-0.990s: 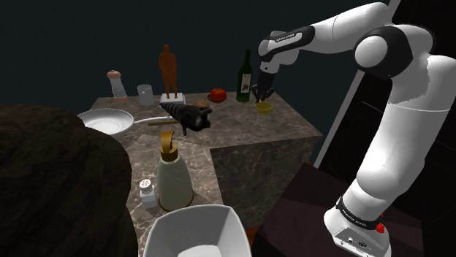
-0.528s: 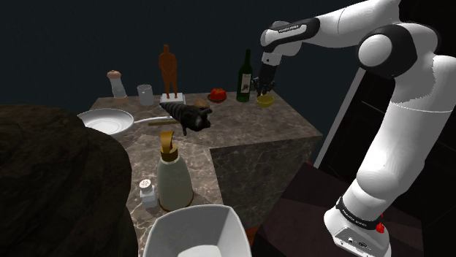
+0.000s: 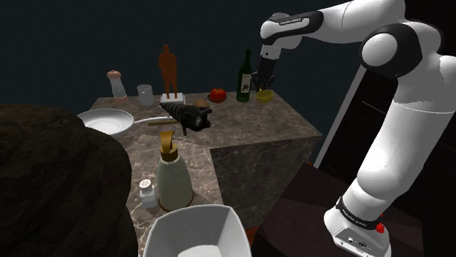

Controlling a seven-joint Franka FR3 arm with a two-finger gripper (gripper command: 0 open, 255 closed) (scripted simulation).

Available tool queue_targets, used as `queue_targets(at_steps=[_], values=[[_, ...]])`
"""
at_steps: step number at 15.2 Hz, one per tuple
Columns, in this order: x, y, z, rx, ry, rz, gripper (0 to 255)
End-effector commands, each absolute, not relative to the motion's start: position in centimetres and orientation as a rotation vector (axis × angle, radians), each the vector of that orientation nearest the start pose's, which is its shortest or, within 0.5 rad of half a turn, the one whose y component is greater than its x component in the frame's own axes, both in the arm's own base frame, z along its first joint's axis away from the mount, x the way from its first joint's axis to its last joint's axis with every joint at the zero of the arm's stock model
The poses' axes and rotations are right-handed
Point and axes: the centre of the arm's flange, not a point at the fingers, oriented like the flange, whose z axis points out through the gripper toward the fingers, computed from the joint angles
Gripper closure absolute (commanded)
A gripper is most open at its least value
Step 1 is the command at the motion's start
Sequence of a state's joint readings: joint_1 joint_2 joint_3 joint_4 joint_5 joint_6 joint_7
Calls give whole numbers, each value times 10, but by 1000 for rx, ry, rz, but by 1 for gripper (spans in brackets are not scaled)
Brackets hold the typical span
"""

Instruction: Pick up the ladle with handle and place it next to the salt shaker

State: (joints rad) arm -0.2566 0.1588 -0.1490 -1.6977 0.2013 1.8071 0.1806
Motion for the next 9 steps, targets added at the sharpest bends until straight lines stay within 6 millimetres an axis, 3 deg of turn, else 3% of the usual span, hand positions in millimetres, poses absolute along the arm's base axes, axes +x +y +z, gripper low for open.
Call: queue_targets(at_steps=[1, 9], values=[[566, -195, 497, -2817, 929, 41, 255], [576, -90, 497, -2817, 929, 41, 255]])
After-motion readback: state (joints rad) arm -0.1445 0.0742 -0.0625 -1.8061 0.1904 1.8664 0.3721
